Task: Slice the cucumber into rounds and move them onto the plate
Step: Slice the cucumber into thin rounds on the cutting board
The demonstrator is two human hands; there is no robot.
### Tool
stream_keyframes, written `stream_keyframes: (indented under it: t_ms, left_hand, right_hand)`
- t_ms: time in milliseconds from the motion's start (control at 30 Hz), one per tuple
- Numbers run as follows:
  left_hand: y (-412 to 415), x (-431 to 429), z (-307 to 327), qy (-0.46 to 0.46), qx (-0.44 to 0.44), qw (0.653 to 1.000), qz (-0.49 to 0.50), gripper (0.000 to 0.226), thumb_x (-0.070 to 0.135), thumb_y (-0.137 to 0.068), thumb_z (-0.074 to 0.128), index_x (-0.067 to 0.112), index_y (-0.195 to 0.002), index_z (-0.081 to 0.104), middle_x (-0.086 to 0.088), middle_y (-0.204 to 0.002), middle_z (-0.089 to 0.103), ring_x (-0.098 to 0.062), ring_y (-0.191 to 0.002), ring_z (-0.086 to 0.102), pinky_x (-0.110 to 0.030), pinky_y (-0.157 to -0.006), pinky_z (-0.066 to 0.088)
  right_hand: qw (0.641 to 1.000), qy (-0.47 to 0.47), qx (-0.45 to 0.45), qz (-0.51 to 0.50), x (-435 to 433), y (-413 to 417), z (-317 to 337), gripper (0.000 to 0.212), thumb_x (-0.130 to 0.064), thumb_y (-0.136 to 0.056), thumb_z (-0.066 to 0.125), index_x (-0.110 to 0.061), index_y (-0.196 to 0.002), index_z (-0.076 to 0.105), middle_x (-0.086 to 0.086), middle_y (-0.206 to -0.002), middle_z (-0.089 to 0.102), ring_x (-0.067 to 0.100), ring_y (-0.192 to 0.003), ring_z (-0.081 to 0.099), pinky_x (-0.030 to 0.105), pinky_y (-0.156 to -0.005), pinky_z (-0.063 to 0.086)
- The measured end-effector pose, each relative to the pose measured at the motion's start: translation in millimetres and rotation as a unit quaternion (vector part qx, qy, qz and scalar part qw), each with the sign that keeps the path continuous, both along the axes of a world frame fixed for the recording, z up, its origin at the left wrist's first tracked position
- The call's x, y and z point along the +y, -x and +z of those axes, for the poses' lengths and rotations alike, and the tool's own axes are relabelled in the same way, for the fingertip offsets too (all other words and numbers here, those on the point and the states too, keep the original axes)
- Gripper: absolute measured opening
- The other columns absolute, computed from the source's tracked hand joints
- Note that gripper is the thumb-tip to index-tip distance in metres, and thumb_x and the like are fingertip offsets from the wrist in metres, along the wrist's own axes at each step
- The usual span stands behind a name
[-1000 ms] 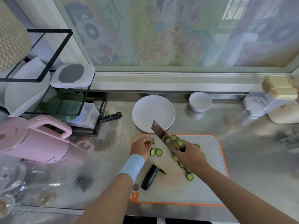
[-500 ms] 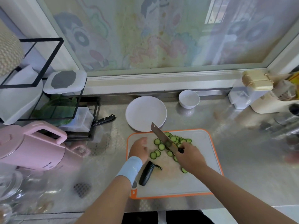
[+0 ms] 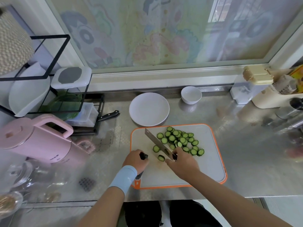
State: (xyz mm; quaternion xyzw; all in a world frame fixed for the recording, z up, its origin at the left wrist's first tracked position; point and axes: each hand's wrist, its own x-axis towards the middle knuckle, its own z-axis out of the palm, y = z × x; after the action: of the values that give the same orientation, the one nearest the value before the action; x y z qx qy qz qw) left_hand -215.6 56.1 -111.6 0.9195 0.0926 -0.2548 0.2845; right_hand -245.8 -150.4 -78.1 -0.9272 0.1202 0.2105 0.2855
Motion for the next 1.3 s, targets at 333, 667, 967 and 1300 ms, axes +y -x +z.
stream_keyframes:
  t_ms: [333, 667, 967, 1300]
  left_hand:
    - [14.9, 20.4, 2.4, 0.011, 0.015, 0.998, 0.06, 0.011, 0.024, -0.086, 0.051, 0.022, -0.09, 0.062, -0.001, -0.093, 0.064, -0.019, -0.081, 0.06, -0.028, -0.069, 0.048]
    - [5.9, -7.7, 4.4, 0.026, -0.029, 0.999, -0.003, 0.033, 0.023, -0.08, 0.058, 0.031, -0.112, 0.055, 0.007, -0.11, 0.06, -0.017, -0.098, 0.058, -0.032, -0.084, 0.05]
    - [-7.6, -32.4, -13.2, 0.024, -0.079, 0.994, -0.066, 0.04, 0.029, -0.085, 0.065, 0.027, -0.124, 0.059, 0.003, -0.12, 0.057, -0.018, -0.111, 0.054, -0.029, -0.092, 0.045]
    - [5.2, -22.6, -30.8, 0.045, -0.173, 0.981, -0.079, 0.029, 0.02, -0.084, 0.064, 0.022, -0.112, 0.059, 0.008, -0.11, 0.05, -0.012, -0.111, 0.045, -0.023, -0.089, 0.042]
  right_hand:
    - [0.997, -0.054, 0.049, 0.013, 25.5, 14.0, -22.4, 0.021, -0.043, -0.096, 0.045, -0.023, -0.093, 0.05, 0.001, -0.085, 0.063, 0.022, -0.075, 0.061, 0.033, -0.063, 0.049]
    - [0.998, 0.006, 0.013, -0.056, -27.8, -1.4, -20.1, 0.022, -0.041, -0.099, 0.044, -0.02, -0.099, 0.051, 0.003, -0.092, 0.063, 0.027, -0.086, 0.06, 0.038, -0.077, 0.05]
    - [1.0, -0.008, 0.002, -0.022, -24.7, 1.9, -17.2, 0.019, -0.042, -0.098, 0.045, -0.024, -0.098, 0.048, -0.003, -0.084, 0.061, 0.022, -0.078, 0.06, 0.034, -0.067, 0.05]
    - [0.998, -0.018, -0.015, 0.053, -11.8, -5.6, -19.6, 0.014, -0.04, -0.095, 0.041, -0.037, -0.09, 0.054, -0.006, -0.068, 0.059, 0.019, -0.062, 0.056, 0.03, -0.052, 0.044]
